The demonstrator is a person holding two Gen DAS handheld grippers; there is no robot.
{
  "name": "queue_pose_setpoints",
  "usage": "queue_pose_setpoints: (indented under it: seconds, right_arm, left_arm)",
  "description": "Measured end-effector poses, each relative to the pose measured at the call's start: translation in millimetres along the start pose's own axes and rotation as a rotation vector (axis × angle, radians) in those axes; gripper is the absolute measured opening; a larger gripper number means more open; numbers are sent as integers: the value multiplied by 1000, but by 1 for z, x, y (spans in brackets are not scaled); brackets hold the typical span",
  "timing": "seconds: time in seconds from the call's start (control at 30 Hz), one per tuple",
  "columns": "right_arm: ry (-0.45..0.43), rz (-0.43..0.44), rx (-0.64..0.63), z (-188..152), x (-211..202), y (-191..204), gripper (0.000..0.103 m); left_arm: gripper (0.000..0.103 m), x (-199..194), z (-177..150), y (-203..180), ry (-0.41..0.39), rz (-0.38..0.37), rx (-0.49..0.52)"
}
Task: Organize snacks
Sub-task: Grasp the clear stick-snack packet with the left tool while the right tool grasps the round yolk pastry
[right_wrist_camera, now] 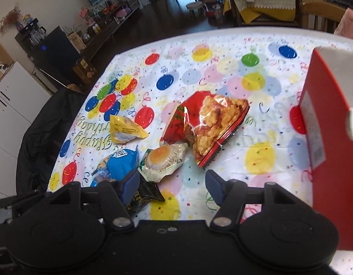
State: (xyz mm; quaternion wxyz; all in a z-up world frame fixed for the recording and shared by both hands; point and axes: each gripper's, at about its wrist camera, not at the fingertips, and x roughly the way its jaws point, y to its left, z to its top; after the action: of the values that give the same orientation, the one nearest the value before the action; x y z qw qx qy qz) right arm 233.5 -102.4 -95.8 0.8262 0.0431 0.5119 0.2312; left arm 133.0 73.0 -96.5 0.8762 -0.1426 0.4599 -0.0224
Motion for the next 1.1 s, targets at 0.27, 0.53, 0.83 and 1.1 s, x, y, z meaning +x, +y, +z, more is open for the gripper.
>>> queue_pose_setpoints:
  seconds: [0.27, 0.53, 0.83, 1.1]
  right_arm:
    - [43, 31, 57, 7, 25, -4, 59]
    - [58, 65, 179, 14, 47, -13, 59]
    - [44, 77, 163, 13, 53, -7, 41]
    - [23, 91, 196, 4, 40, -14, 35]
  left_arm:
    - [46, 20, 8, 13, 61, -35, -114]
    - [40, 33, 14, 25, 96, -50, -213]
    - [20, 39, 14, 31, 120, -34, -246]
    - [18, 30, 11, 25, 103, -23, -207]
